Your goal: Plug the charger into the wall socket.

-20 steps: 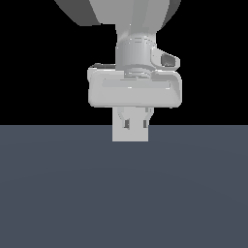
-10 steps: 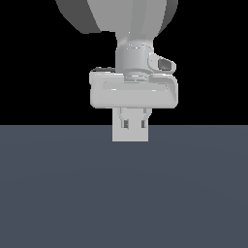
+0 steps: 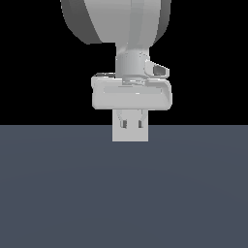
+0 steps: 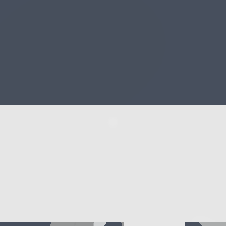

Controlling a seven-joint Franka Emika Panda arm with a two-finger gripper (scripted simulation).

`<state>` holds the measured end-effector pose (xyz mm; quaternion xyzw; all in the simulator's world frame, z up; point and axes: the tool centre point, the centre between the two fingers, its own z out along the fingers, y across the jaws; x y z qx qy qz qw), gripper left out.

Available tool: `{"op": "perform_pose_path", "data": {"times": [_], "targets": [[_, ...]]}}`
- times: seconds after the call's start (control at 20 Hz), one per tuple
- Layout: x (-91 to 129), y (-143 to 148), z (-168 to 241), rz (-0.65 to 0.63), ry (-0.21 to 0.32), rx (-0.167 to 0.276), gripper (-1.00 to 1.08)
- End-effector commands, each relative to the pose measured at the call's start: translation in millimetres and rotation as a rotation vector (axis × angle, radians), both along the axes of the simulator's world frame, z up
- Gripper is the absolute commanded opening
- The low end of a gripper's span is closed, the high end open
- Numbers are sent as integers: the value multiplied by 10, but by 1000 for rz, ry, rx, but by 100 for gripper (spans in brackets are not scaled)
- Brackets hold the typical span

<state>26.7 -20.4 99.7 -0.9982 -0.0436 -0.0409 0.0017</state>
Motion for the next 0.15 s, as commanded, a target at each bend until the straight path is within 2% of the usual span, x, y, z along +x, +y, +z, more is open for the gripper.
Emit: {"op": "perform_pose_path", "data": {"times": [0.0, 0.1], "targets": [[34, 3, 2, 0, 0, 0, -100], [39, 2, 2, 0, 0, 0, -100]]}}
